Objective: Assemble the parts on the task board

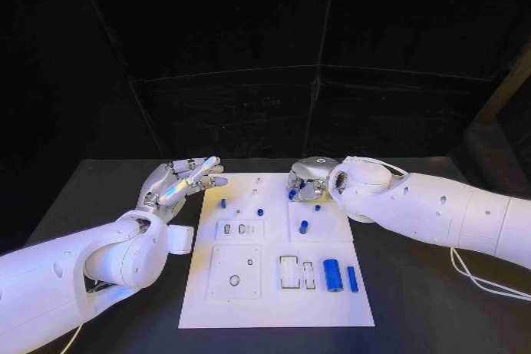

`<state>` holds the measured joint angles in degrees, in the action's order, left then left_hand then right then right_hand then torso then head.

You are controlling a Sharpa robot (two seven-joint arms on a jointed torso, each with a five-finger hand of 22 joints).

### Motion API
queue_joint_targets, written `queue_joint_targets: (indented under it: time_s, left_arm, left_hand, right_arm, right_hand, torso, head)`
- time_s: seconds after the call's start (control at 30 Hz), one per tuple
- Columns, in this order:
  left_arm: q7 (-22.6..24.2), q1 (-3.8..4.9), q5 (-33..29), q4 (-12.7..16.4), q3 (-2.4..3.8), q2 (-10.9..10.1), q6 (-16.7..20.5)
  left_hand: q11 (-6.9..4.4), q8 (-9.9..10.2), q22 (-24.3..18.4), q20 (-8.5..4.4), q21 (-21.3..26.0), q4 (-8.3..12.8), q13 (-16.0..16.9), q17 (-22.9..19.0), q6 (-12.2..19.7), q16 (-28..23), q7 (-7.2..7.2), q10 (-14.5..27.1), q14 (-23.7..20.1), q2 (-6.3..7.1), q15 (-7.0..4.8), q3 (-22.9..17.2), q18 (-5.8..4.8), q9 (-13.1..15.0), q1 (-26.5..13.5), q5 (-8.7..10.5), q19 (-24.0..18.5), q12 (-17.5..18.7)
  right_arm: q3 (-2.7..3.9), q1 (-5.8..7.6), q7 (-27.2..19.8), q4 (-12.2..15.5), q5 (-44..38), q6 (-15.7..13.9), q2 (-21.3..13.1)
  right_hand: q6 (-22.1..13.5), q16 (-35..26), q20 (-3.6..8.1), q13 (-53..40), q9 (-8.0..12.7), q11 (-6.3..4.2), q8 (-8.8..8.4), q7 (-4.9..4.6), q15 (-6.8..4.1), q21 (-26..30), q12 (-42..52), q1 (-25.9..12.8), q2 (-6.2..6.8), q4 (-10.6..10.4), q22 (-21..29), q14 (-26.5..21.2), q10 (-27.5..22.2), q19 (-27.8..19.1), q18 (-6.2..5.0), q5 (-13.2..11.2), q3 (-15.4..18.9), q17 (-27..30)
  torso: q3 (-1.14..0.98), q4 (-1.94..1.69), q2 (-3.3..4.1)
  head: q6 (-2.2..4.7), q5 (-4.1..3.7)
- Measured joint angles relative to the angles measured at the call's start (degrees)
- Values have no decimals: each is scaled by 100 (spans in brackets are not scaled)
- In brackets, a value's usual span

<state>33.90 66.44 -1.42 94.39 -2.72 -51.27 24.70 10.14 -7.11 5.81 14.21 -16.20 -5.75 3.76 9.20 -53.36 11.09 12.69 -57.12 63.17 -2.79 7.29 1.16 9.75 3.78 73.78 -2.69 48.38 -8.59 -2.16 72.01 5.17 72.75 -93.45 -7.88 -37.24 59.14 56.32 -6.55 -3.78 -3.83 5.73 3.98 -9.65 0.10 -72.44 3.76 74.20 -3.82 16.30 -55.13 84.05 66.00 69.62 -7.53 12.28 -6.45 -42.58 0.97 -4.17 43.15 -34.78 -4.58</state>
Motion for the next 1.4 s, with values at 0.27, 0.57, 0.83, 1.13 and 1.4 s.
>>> queue_joint_targets:
  time_s: [0.27, 0.57, 0.83, 1.13, 1.4]
  left_arm:
    - [-10, 1, 2, -2, 0, -4, -10]
    - [-19, 3, 3, -6, 0, -6, -21]
    - [-25, 5, 4, -22, 0, -14, -32]
    - [-38, 7, 5, -35, 1, -3, -46]
    - [-48, 11, 6, -18, 1, -7, -57]
  left_hand:
    - [0, 22, -7, 0, 0, 16, 0, 6, 22, -27, 21, 0, 0, 0, 0, 16, 0, 0, 0, 0, 0, 21]
    - [21, 22, -7, 0, 0, 16, 1, 5, 22, -27, 21, 21, 0, 0, 0, 16, 0, 1, 0, 0, 0, 21]
    - [20, 22, -6, 0, 0, 16, 1, 5, 22, -27, 20, 21, 0, 0, 0, 16, -1, 1, 0, 0, 0, 21]
    - [21, 22, -12, 0, 22, 16, 2, 10, 22, -27, 20, 21, 0, 0, 0, 16, -1, 1, 0, 0, 0, 21]
    - [20, 22, -19, 0, 22, 31, 2, 9, 22, -27, 20, 20, 0, 0, 0, 32, -1, 1, 0, 0, 0, 43]
  right_arm:
    - [6, 8, 16, -12, -20, -1, 23]
    - [1, 3, 44, 42, -27, -294, 20]
    - [7, 22, 93, 108, -6, -803, 96]
    - [25, 139, 203, -305, 30, -1204, 503]
    - [25, 174, 239, -638, 85, -1282, 839]
  right_hand:
    - [259, 666, 30, -12, 0, -87, 36, 73, 0, -431, 58, 19, -236, -14, -682, 0, 302, 355, 142, -349, -451, -675]
    - [423, 1077, 108, -29, 0, -164, 117, 52, -43, -715, 61, 42, -269, 81, -1162, -1, 577, 519, 178, -533, -895, -1042]
    - [454, 1172, 93, -66, 0, -181, 118, 63, -43, -782, 21, -37, -190, 139, -1240, -1, 594, 534, 178, -500, -984, -1084]
    - [485, 1224, 93, -37, 0, -184, 44, 94, -43, -787, 21, -122, -104, -54, -1263, -1, 598, 534, 178, -530, -1205, -1111]
    - [485, 1252, 93, -37, 0, -151, 22, 94, -43, -807, 21, -117, -60, -54, -1277, -1, 564, 533, 177, -564, -1236, -1124]
  torso:
    - [-6, -8, 23]
    - [-11, -8, 37]
    - [-10, -8, 44]
    - [-8, -47, 69]
    - [-4, -90, 130]
  head:
    - [3, 0]
    - [-4, 17]
    - [31, 24]
    - [80, 25]
    - [102, 11]
